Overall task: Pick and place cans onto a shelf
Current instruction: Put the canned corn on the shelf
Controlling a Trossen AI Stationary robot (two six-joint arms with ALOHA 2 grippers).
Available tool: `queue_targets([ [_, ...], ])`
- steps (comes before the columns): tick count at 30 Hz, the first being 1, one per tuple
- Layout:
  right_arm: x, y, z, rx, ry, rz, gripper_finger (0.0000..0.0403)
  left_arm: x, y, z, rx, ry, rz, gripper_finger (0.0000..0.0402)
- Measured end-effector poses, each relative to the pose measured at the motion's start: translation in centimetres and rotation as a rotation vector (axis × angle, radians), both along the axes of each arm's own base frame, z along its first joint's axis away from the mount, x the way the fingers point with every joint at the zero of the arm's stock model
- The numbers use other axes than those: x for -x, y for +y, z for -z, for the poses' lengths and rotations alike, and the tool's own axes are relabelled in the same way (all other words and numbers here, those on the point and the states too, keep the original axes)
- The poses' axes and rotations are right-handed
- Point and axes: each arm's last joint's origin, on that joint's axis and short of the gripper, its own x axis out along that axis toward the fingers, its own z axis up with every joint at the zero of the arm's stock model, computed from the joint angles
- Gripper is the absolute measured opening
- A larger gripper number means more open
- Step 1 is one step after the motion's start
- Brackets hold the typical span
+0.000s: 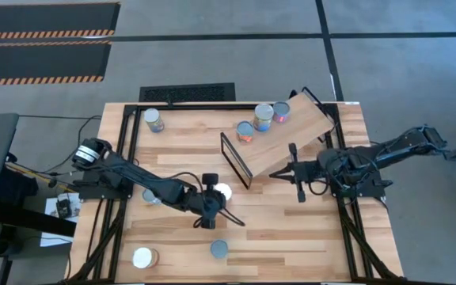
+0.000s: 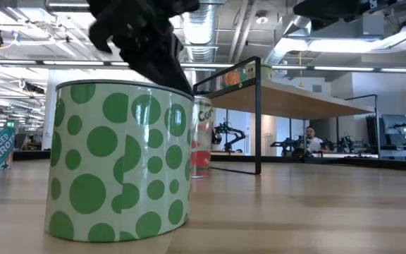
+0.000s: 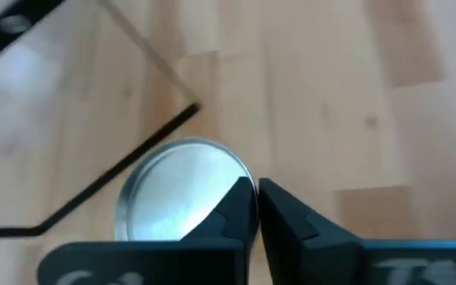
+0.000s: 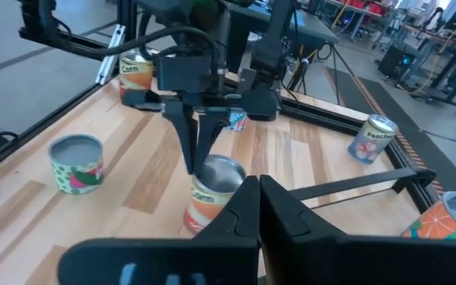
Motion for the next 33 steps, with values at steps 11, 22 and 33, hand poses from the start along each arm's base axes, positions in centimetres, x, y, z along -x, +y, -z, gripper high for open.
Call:
queue_targets([
  [11, 1.7, 2.3, -1.7, 0.0, 0.036, -0.017, 0.0014, -4.0, -4.2, -3.6, 0.166, -0.219, 0.129, 0.0],
  [22, 5.9, 2.8, -3.7, -0.01, -0.047, 0.026, 0.0012, -11.9, -6.8, -0.7, 0.07, -0.227, 0.071, 0.0],
  [33, 6.6, 3.0, -3.9, 0.017, -0.065, 0.015, 0.0012, -14.3, -5.4, 0.3, 0.024, -0.152, -0.029, 0.0],
])
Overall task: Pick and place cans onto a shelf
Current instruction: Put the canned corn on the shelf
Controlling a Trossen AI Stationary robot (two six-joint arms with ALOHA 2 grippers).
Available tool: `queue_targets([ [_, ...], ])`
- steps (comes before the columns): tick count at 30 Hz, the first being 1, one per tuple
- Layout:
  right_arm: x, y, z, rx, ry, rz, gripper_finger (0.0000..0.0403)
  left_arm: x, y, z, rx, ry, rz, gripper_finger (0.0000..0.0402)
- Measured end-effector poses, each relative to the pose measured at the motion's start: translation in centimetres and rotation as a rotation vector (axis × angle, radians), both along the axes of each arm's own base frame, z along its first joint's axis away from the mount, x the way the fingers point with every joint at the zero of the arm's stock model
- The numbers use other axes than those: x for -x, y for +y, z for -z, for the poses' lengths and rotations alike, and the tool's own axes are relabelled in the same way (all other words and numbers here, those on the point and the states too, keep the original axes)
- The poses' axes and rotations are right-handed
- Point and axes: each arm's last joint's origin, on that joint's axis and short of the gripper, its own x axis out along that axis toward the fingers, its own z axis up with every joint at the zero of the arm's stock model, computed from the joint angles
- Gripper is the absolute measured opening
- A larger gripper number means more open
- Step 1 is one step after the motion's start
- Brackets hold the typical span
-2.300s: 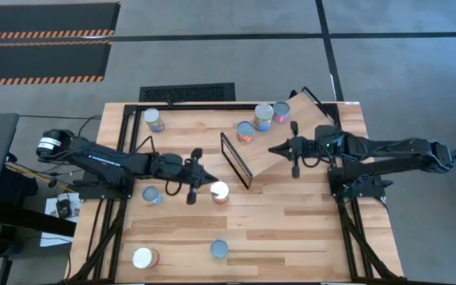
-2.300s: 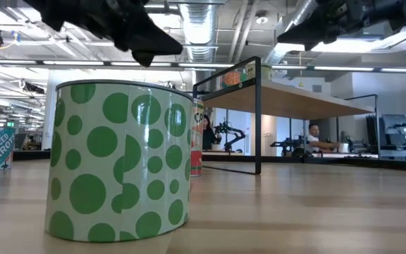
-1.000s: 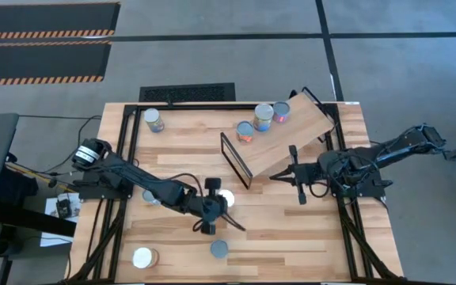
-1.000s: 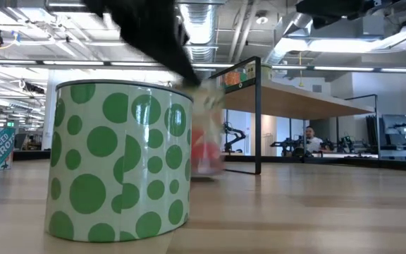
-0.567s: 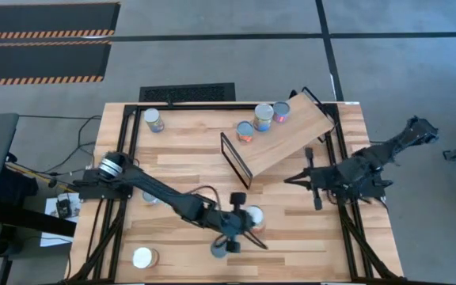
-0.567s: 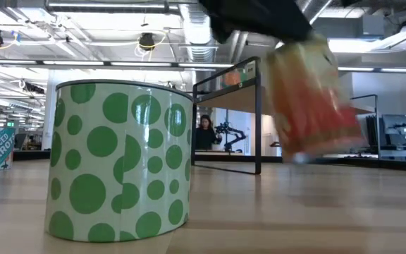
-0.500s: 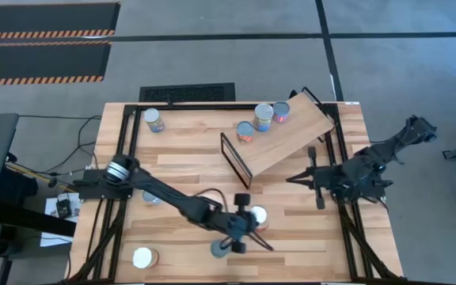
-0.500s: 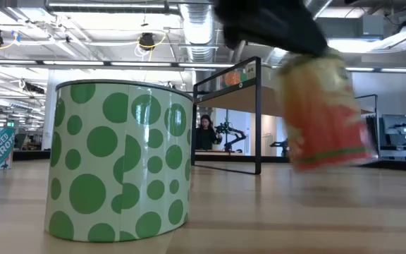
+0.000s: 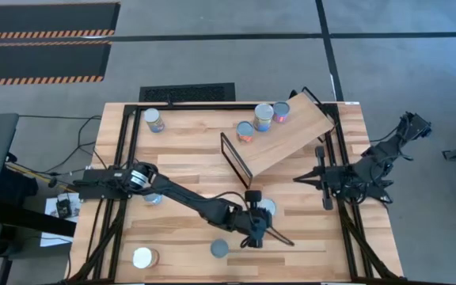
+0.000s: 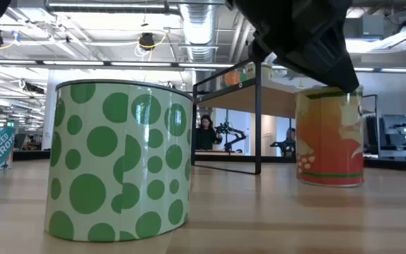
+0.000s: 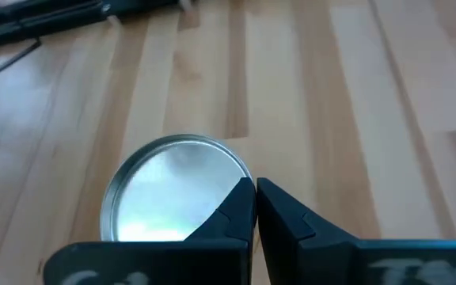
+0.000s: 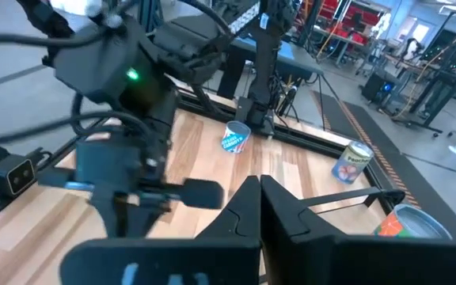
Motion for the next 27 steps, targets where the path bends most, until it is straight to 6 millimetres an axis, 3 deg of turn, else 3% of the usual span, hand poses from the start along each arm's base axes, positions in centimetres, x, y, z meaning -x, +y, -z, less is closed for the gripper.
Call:
queue_targets([
  [10, -0.5, 0.4, 0.6, 0.027, 0.039, 0.001, 0.0016, 0.0, -0.1, -0.2, 0.001, -0.007, 0.016, 0.0059],
  [18, -0.7, 0.2, 0.6, 0.035, 0.041, 0.014, 0.0033, 2.0, -1.7, -4.6, 0.002, -0.072, 0.059, 0.0112],
  [23, -1.3, 0.4, 1.0, 0.058, 0.07, 0.027, 0.0033, 3.9, -3.4, -6.0, -0.075, -0.07, 0.046, 0.0088],
  [27, -2.5, 1.2, 2.1, 0.099, 0.13, 0.026, 0.0012, 4.8, -4.2, -5.1, -0.09, -0.016, 0.033, 0.0037],
])
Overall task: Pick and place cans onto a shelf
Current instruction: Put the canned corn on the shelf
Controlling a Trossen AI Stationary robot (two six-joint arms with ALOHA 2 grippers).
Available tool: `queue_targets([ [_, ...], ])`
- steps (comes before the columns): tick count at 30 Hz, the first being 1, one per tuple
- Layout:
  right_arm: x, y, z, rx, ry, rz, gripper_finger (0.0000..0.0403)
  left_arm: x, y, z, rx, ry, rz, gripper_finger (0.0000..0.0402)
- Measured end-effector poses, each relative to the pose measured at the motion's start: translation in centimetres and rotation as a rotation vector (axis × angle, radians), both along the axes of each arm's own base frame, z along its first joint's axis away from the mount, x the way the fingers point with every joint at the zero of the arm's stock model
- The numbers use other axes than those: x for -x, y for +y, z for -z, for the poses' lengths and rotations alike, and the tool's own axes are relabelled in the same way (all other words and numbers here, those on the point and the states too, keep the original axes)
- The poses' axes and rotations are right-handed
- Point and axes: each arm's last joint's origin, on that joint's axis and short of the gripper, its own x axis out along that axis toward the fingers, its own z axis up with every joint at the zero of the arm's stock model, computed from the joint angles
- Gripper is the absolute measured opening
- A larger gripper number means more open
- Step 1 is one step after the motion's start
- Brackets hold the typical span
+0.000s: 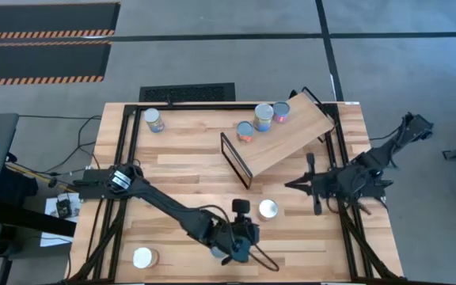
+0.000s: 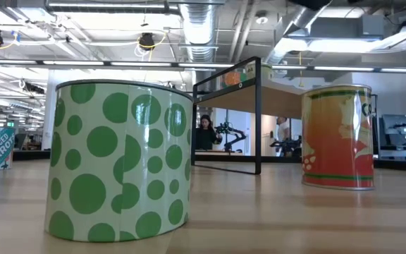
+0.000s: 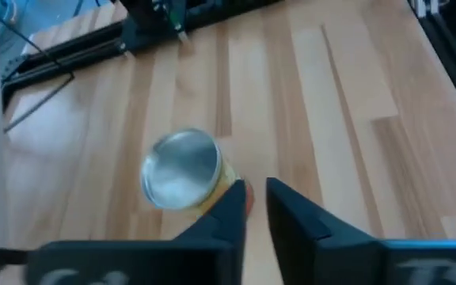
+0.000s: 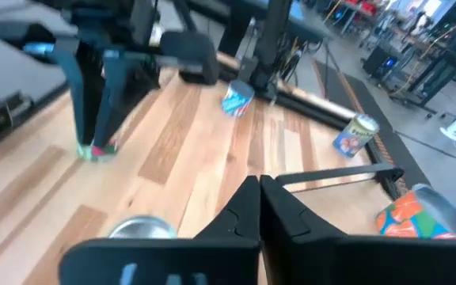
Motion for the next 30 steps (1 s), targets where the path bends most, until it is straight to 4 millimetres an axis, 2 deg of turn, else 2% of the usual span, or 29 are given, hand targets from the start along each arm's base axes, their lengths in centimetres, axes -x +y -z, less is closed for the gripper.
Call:
queue_targets([
  [3, -1.0, 0.7, 1.0, 0.012, 0.053, 0.008, 0.0007, 0.3, 0.0, 1.5, 0.002, 0.012, -0.011, 0.0007],
  [5, -1.6, 1.1, 1.6, 0.01, 0.081, 0.016, 0.0012, 0.7, 0.2, 2.4, 0.012, 0.019, -0.01, 0.0006],
  [10, -2.5, 1.8, 2.8, -0.015, 0.136, 0.036, 0.0014, 2.0, 1.0, 3.0, 0.086, -0.095, 0.008, 0.0004],
  [17, -3.8, 2.8, 4.8, -0.024, 0.221, 0.059, 0.0018, 7.3, 3.6, 3.5, 0.223, -0.34, 0.044, 0.0001],
  [23, -5.3, 4.2, 6.1, -0.082, 0.352, 0.051, 0.0061, 12.1, 6.7, 5.1, 0.282, -0.502, 0.029, 0.0],
  [30, -7.2, 6.4, 7.3, -0.065, 0.546, 0.079, 0.0131, 15.9, 11.3, 6.5, 0.313, -0.643, 0.012, 0.0],
])
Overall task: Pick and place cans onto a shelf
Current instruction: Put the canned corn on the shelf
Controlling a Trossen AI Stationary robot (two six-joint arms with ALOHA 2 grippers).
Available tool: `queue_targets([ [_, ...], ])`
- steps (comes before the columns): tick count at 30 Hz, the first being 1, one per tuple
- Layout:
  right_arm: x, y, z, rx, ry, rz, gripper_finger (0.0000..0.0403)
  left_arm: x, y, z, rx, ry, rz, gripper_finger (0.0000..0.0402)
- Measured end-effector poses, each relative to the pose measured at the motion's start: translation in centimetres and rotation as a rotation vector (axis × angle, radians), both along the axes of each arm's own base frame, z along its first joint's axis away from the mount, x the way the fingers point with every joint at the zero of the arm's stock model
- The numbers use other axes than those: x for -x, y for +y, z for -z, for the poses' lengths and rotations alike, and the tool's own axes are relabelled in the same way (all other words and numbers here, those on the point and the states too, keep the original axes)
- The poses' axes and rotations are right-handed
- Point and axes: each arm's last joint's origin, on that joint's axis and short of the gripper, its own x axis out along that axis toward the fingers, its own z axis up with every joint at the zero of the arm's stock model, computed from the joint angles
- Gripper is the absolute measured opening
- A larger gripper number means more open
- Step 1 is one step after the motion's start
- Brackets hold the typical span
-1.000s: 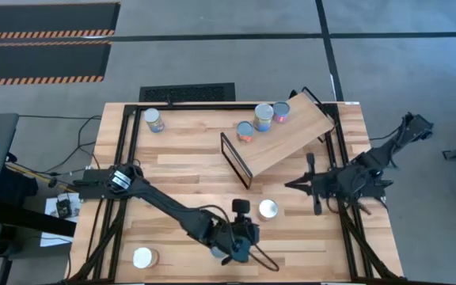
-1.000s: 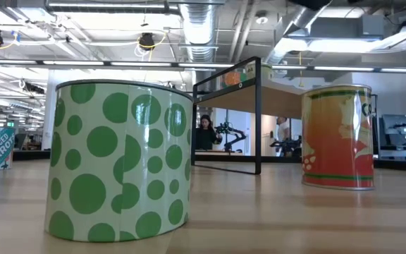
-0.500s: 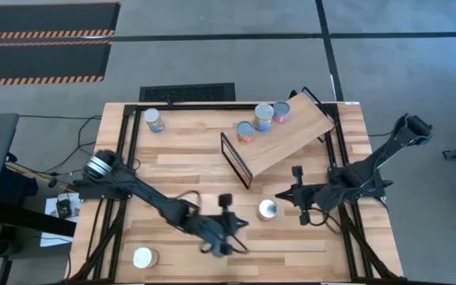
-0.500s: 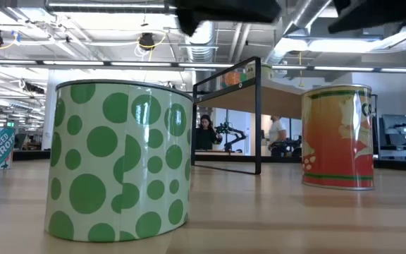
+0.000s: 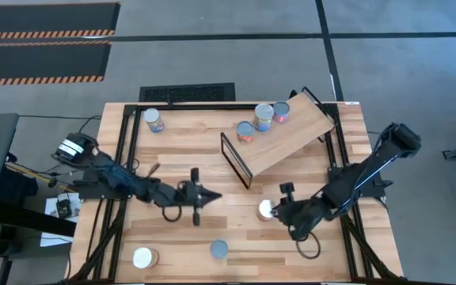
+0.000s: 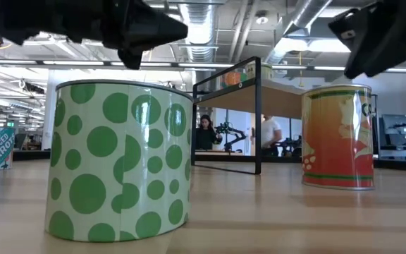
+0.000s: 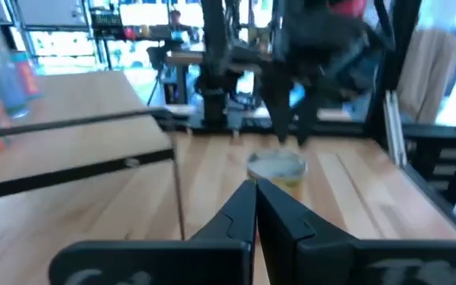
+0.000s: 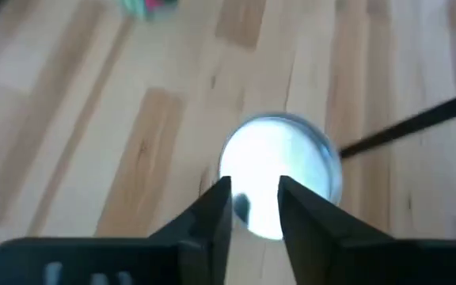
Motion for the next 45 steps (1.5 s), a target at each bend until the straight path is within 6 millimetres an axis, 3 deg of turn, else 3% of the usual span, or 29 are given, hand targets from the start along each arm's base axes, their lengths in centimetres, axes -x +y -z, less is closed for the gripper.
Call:
queue_targets([
  [5, -1.2, 0.9, 0.6, 0.073, 0.133, 0.0, 0.0175, 1.2, 2.0, 0.6, 0.062, -0.033, -0.023, 0.0],
  [9, -1.8, 1.3, 1.3, 0.127, 0.197, -0.013, 0.0173, 1.1, 2.5, 0.7, 0.064, -0.033, -0.037, 0.0],
  [12, -2.1, 1.4, 1.6, 0.173, 0.217, -0.028, 0.0141, 1.1, 2.6, 0.6, 0.066, -0.036, -0.04, 0.0],
  [19, -2.5, 1.1, 0.8, 0.217, 0.228, -0.098, 0.0015, 1.1, 2.6, 0.5, 0.059, -0.053, -0.048, 0.0],
  [22, -2.2, 0.5, -0.3, 0.202, 0.234, -0.123, 0.0013, 1.1, 2.7, 0.4, 0.042, -0.054, -0.058, 0.0],
  [29, -1.3, -1.4, -7.6, 0.163, 0.123, -0.101, 0.0005, 0.8, 3.6, 0.3, 0.043, -0.064, -0.107, 0.0],
  [32, -0.7, -3.5, -11.7, 0.184, 0.064, -0.009, 0.0003, 0.7, 4.1, 0.3, 0.043, -0.068, -0.126, 0.0],
  [37, 0.9, -9.2, -16.9, 0.302, 0.052, 0.246, 0.0003, 0.6, 4.7, 0.3, 0.047, -0.071, -0.149, 0.0],
  [41, 2.1, -14.3, -19.7, 0.326, 0.051, 0.453, 0.0003, 0.5, 5.2, 0.3, 0.048, -0.071, -0.142, 0.0],
  [45, 3.3, -19.5, -21.1, 0.341, 0.06, 0.674, 0.0003, 0.4, 5.6, 0.3, 0.049, -0.071, -0.123, 0.0],
])
